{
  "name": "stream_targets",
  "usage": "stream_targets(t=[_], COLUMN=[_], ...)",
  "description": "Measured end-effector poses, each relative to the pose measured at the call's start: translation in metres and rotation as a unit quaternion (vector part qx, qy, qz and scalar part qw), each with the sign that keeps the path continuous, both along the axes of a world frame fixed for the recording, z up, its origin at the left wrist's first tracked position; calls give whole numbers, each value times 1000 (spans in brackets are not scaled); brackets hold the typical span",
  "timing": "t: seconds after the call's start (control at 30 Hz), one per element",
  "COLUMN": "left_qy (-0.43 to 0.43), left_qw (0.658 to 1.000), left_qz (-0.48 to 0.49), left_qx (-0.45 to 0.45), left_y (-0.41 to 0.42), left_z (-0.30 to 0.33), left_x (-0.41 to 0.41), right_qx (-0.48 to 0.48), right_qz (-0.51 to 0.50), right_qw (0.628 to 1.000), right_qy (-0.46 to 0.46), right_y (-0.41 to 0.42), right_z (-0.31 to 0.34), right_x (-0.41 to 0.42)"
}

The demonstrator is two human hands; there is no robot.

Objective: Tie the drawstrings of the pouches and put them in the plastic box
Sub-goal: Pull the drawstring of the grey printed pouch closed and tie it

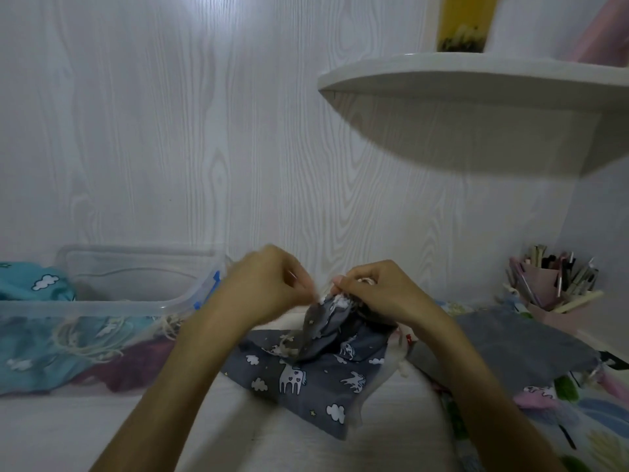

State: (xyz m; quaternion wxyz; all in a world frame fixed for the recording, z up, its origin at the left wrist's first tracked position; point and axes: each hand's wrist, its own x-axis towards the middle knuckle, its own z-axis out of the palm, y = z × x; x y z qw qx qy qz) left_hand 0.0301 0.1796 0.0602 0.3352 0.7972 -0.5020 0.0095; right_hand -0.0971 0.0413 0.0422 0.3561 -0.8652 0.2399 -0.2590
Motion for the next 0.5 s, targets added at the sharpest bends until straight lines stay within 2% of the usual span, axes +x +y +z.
stream_targets(t=[0.07, 0.1, 0.17, 0.27, 0.4, 0.5], left_qy=[1, 6, 71, 208, 239, 315], left_qw=[997, 998, 995, 963, 930, 894], left_qz=[-46, -48, -69, -109, -138, -159], left_qx=[54, 47, -19, -133, -244, -277], left_y=[-9, -16, -28, -39, -45, -43], left_z=[-7, -14, -26, -37, -39, -33], left_x=[-9, -11, -11, -14, -23, -24], right_qx=[-8, -10, -11, -36, -22, -1], right_qz=[-18, -25, -33, -47, -16, -14], right_qw=[1000, 999, 997, 991, 989, 992], right_qy=[-18, -30, -64, -117, -144, -129], right_y=[0, 1, 3, 6, 17, 17], right_z=[0, 0, 2, 7, 15, 25], right_x=[3, 4, 5, 3, 1, -8])
